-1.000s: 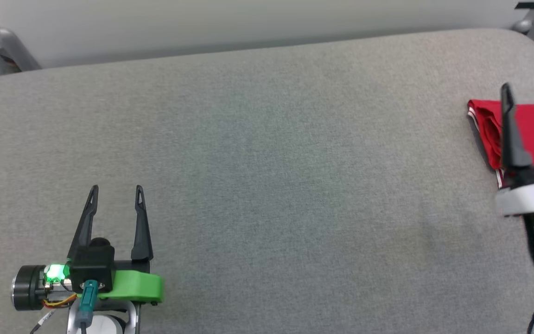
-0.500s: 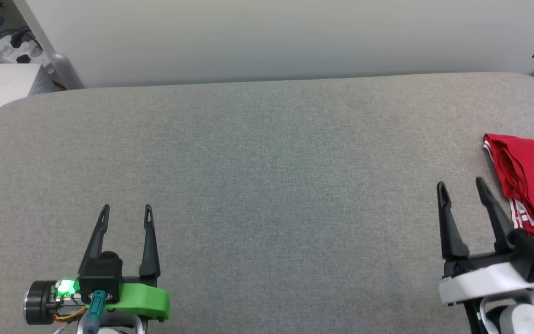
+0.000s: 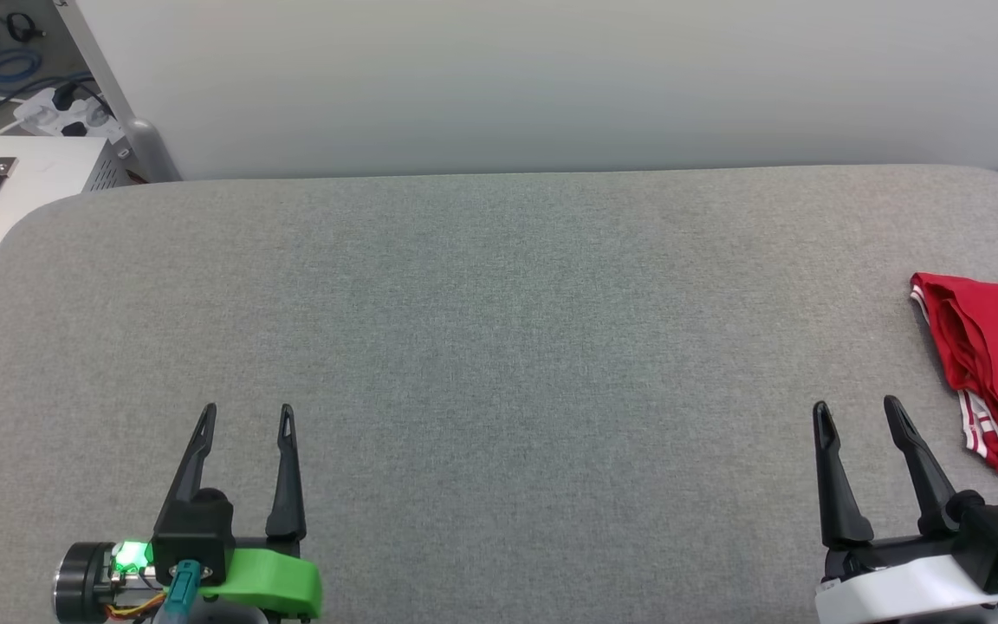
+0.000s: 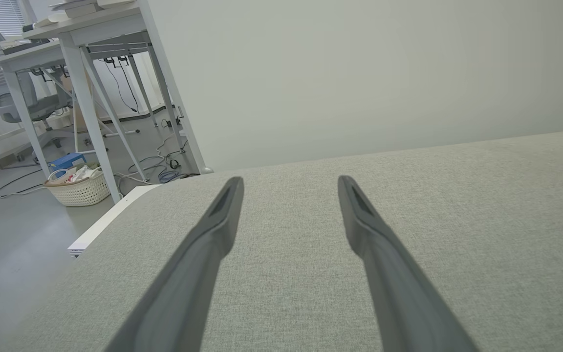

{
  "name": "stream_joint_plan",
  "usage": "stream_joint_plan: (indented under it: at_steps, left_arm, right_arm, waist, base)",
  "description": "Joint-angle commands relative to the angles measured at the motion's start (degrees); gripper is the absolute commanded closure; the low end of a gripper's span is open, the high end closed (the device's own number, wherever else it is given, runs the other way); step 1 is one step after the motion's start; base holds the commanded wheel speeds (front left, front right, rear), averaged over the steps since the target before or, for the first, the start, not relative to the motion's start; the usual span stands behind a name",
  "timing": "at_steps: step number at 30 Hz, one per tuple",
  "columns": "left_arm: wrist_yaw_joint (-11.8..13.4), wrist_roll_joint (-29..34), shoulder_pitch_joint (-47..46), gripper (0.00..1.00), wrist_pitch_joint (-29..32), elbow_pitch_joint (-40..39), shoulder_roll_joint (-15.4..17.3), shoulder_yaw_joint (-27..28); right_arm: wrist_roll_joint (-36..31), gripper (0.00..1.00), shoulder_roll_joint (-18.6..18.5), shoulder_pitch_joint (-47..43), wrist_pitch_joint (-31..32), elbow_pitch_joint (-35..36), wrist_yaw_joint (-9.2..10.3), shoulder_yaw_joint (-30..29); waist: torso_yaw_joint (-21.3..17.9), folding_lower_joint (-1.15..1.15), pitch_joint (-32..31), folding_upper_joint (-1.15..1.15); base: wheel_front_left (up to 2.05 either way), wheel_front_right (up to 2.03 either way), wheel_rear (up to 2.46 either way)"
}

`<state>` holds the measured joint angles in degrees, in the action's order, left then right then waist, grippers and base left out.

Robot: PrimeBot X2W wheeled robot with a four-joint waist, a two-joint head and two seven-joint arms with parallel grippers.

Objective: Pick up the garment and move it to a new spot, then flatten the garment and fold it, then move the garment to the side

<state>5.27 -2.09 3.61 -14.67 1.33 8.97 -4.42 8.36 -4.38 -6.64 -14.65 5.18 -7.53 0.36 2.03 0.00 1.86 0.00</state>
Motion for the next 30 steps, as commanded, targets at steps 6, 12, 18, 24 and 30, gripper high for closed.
stream_joint_plan:
  at_steps: [6, 12, 18, 24, 30]
  left_arm:
    - [-1.03, -0.35, 1.06, 0.00, -0.33, -0.15, -0.54, 0.74]
    - [-1.12, 0.00, 0.39, 1.00, 0.01, -0.01, -0.42, 1.09]
    - [-1.10, 0.03, 0.34, 1.00, 0.21, -0.01, -0.43, 1.07]
    - [-1.30, 0.13, 0.15, 1.00, 0.92, -0.08, -0.71, 1.23]
    - [-1.50, 0.23, -0.04, 1.00, 1.61, -0.14, -0.98, 1.39]
  right_arm:
    - [0.45, 0.00, 0.45, -1.43, -0.34, 0.73, 0.04, 0.65]
    - [0.40, 1.00, 0.40, -0.70, 0.01, 0.40, 0.00, 0.53]
    - [0.34, 1.00, 0.37, -0.63, 0.15, 0.33, 0.00, 0.42]
    - [-0.09, 1.00, 0.43, -0.27, 0.87, 0.06, 0.00, 0.38]
    - [-0.50, 1.00, 0.48, 0.07, 1.56, -0.20, 0.00, 0.35]
  waist:
    - [-0.05, 0.00, 0.11, 0.00]
    - [-0.09, 0.00, 0.34, 0.00]
    - [-0.11, 0.00, 0.33, 0.00]
    - [-0.20, 0.00, 0.22, 0.00]
    - [-0.30, 0.00, 0.12, 0.00]
  base:
    - [0.00, 0.00, 0.00]
    - [0.00, 0.00, 0.00]
    - [0.00, 0.00, 0.00]
    - [0.00, 0.00, 0.00]
    - [0.00, 0.00, 0.00]
